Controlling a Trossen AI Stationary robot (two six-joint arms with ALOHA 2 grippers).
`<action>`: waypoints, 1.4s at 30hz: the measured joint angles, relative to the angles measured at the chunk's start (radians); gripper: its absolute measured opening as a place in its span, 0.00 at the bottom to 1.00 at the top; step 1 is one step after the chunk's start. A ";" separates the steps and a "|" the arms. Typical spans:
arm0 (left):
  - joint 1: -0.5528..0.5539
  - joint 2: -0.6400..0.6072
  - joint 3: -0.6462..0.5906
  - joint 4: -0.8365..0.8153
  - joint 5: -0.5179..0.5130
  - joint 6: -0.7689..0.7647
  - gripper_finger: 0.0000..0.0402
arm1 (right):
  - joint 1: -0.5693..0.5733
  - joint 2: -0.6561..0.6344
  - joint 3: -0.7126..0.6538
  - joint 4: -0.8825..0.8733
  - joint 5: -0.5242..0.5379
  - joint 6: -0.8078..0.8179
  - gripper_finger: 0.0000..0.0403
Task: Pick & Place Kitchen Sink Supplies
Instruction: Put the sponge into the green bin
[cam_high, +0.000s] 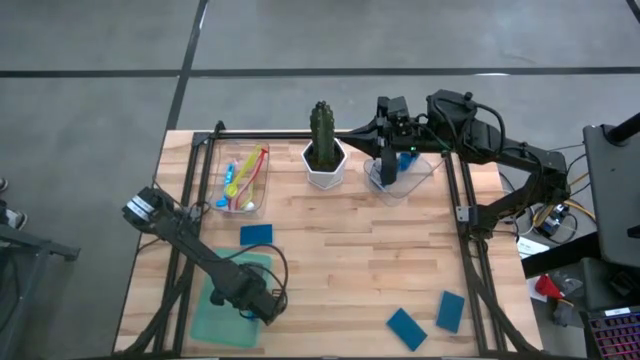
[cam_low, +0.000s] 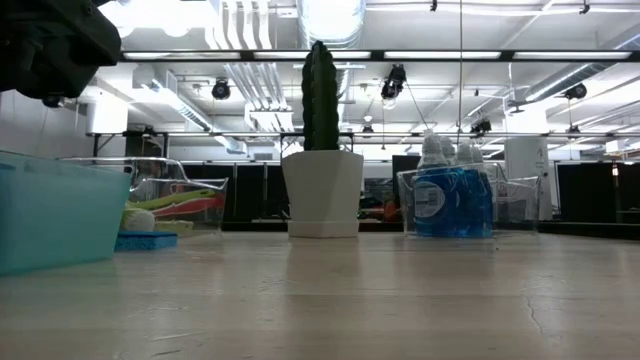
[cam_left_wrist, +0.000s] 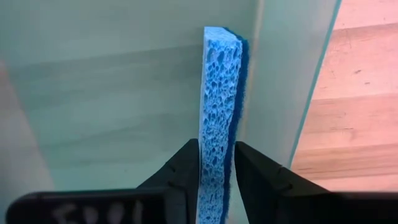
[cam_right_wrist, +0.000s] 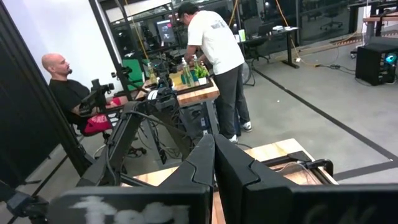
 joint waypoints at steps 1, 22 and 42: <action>0.000 0.000 0.001 -0.001 0.000 0.000 0.24 | 0.000 0.000 0.000 0.000 0.000 0.000 0.02; 0.000 -0.161 0.004 -0.009 -0.044 0.012 0.34 | 0.006 -0.019 0.000 -0.190 -0.030 0.041 0.02; 0.027 -0.427 0.020 0.425 -0.947 0.425 0.34 | 0.315 -0.047 -0.105 -0.739 -0.102 0.201 0.02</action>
